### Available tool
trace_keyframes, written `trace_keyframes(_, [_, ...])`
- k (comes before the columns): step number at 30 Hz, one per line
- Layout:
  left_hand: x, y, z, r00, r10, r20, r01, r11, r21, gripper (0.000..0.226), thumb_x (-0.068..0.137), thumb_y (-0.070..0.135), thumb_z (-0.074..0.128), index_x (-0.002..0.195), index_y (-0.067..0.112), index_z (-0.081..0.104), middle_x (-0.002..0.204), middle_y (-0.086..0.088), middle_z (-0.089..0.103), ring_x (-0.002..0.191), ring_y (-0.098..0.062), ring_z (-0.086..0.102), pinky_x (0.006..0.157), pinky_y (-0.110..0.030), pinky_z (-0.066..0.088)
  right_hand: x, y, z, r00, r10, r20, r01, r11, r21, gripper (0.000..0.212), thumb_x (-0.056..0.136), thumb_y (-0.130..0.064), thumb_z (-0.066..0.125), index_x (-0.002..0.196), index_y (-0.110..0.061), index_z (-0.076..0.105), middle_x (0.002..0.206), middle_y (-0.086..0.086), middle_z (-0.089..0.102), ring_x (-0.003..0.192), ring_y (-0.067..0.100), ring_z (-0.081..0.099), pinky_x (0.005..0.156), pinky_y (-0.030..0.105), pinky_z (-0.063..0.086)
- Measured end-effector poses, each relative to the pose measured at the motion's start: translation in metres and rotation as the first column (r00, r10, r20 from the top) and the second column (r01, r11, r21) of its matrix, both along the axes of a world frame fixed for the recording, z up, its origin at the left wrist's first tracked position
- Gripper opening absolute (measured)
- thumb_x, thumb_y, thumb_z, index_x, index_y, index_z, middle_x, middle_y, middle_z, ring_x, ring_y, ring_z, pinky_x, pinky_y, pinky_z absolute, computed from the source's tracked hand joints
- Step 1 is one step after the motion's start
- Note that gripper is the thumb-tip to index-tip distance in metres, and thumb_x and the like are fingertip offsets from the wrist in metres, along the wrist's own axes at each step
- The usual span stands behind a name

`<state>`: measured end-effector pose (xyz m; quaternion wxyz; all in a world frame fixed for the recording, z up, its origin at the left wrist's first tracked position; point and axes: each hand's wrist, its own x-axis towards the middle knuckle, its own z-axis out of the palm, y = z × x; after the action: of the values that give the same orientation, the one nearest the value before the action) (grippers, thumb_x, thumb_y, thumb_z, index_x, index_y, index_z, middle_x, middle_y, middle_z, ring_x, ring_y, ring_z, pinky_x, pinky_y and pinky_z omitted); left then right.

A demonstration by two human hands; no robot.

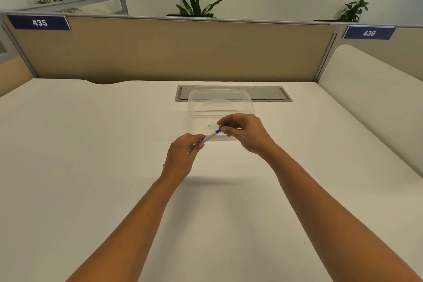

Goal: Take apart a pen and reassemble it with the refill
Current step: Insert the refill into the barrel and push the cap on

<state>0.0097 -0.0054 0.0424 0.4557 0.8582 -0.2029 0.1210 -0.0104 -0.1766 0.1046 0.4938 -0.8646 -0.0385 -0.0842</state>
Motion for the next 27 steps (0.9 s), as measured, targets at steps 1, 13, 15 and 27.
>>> trace_keyframes(1, [0.0, 0.0, 0.001, 1.0, 0.006, 0.002, -0.006, 1.0, -0.004, 0.02, 0.087, 0.008, 0.056, 0.105, 0.01, 0.065, 0.089, -0.016, 0.066, 0.076, -0.02, 0.05, 0.065, -0.023, 0.036, 0.0, 0.0, 0.0, 1.0, -0.007, 0.004, 0.007, 1.0, 0.025, 0.015, 0.084, -0.004, 0.062, 0.098, -0.004, 0.067, 0.084, 0.005, 0.065, 0.066, 0.004, 0.057, 0.058, -0.001, 0.044])
trace_keyframes(13, [-0.005, -0.004, 0.007, 0.999, 0.01, 0.047, -0.011, 1.0, 0.02, 0.019, 0.084, 0.006, 0.059, 0.102, 0.007, 0.067, 0.088, -0.018, 0.067, 0.08, -0.03, 0.055, 0.067, -0.029, 0.038, 0.002, 0.001, -0.006, 0.998, -0.004, -0.055, 0.014, 0.984, 0.179, 0.006, 0.078, -0.006, 0.071, 0.079, -0.004, 0.066, 0.063, 0.001, 0.065, 0.046, -0.001, 0.059, 0.053, 0.01, 0.052])
trace_keyframes(15, [-0.005, -0.004, 0.007, 0.999, 0.008, 0.042, -0.008, 1.0, 0.009, 0.019, 0.084, 0.006, 0.059, 0.102, 0.006, 0.067, 0.088, -0.018, 0.067, 0.08, -0.03, 0.056, 0.067, -0.029, 0.038, 0.003, 0.001, -0.006, 0.999, -0.013, -0.049, 0.023, 0.981, 0.192, 0.007, 0.077, -0.006, 0.071, 0.079, -0.002, 0.067, 0.063, 0.001, 0.065, 0.045, -0.001, 0.059, 0.052, 0.009, 0.051])
trace_keyframes(27, [-0.004, -0.007, 0.007, 0.998, 0.009, -0.069, -0.017, 0.993, -0.121, 0.021, 0.086, 0.008, 0.056, 0.106, 0.011, 0.066, 0.089, -0.014, 0.067, 0.08, -0.022, 0.055, 0.066, -0.024, 0.04, -0.002, 0.02, -0.02, 0.991, -0.102, -0.091, 0.135, 0.839, 0.528, 0.029, 0.093, -0.03, 0.048, 0.101, -0.01, 0.068, 0.089, 0.007, 0.068, 0.078, 0.013, 0.066, 0.069, 0.02, 0.056])
